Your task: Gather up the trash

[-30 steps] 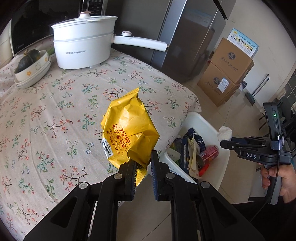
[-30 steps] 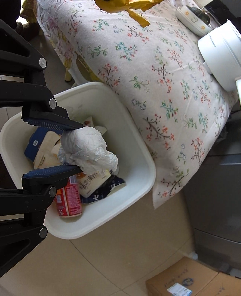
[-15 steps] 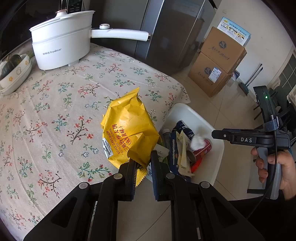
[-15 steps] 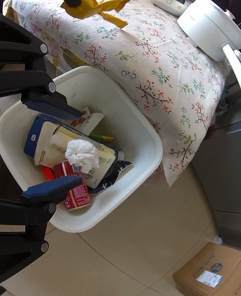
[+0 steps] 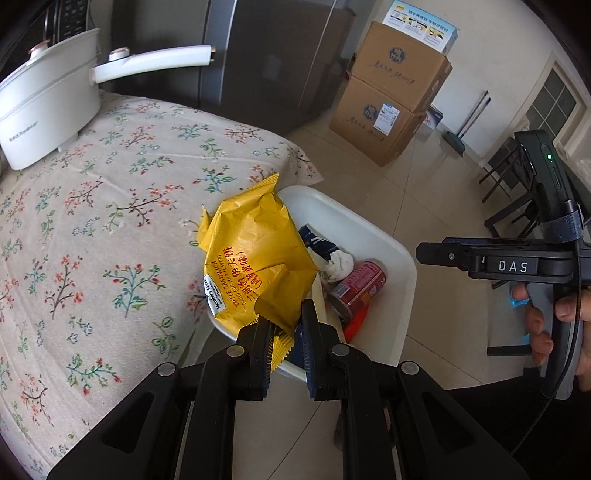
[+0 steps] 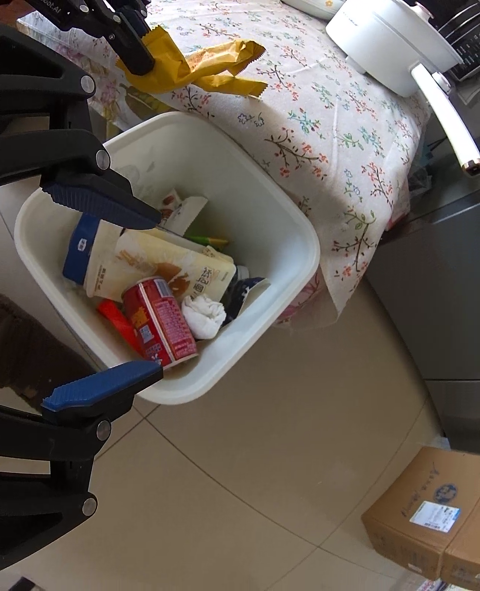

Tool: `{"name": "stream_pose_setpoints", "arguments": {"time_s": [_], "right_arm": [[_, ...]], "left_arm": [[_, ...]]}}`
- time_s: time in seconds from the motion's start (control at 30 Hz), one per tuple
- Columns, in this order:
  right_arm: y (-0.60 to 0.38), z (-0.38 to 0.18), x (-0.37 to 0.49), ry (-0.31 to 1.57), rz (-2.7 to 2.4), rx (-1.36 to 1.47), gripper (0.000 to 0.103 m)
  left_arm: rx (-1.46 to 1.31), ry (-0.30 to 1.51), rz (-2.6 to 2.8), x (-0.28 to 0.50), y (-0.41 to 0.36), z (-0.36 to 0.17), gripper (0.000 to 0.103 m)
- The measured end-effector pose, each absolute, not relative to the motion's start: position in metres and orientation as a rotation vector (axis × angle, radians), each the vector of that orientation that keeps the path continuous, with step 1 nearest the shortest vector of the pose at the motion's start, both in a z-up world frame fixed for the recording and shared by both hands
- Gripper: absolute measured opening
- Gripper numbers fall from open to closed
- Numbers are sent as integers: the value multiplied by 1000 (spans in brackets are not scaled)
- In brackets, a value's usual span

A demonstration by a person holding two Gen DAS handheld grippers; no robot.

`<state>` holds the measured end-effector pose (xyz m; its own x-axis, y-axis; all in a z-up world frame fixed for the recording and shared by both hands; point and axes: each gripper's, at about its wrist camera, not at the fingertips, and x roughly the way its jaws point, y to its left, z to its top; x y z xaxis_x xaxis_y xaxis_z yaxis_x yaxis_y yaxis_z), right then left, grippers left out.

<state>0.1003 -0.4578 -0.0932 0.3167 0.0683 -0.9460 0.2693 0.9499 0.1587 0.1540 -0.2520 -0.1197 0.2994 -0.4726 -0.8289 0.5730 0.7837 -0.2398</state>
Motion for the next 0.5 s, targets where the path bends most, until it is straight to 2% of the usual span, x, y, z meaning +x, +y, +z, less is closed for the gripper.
{"name": "stream_pose_setpoints", "arguments": {"time_s": [0.07,0.13,0.2,0.3,0.5], "right_arm": [[-461,-93,96,1247,-144,313,65],[-464,-92,92,1243,-152,317,67],[-467,-90,89,1235,-163,322,69],[-467,-84,87,1217,-171,327,72],[-452,-73,87,1187,-144,302,73]], "left_arm": [[118,1039,-717,155,-260,-122,16],[119,1040,-733,155,-263,-124,21],[119,1052,-730,155,-264,-126,46],[122,1030,-718,151,-257,-120,67],[103,1013,-655,141,-220,-101,73]]}}
